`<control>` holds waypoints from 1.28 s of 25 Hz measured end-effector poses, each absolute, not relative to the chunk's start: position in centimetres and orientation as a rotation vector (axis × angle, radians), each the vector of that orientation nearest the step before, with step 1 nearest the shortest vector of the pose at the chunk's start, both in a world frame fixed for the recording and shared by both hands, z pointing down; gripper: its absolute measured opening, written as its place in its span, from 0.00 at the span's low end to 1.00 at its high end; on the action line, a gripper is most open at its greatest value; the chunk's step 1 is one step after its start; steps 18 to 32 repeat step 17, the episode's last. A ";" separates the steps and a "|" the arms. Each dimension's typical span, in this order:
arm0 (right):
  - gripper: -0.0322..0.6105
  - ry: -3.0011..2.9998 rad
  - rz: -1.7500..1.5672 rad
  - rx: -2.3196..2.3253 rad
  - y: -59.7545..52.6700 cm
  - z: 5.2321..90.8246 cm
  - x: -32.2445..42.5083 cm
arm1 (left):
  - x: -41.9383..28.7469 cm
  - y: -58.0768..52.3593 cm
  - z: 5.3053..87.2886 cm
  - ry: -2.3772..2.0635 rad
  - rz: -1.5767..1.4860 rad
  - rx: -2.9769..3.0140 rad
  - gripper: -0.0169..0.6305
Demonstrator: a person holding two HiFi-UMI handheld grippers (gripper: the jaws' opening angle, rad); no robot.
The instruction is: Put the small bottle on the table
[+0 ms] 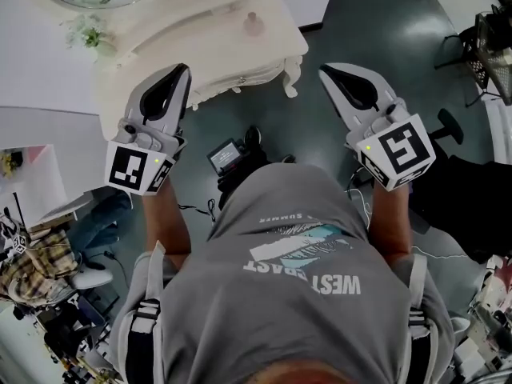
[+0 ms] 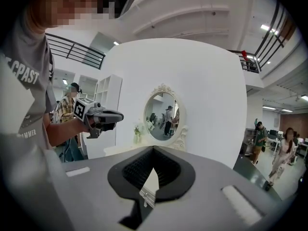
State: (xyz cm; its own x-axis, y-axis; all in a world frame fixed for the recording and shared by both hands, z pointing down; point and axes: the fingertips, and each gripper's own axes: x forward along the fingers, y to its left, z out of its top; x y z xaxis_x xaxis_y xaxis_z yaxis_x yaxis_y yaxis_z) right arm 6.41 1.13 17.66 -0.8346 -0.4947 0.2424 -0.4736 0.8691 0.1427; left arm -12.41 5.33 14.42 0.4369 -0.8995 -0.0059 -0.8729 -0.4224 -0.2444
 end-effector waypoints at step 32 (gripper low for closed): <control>0.05 -2.766 -0.079 0.757 1.2 18.1 6.3 | -13.2 5.0 14.9 1.550 -0.199 -2.488 0.03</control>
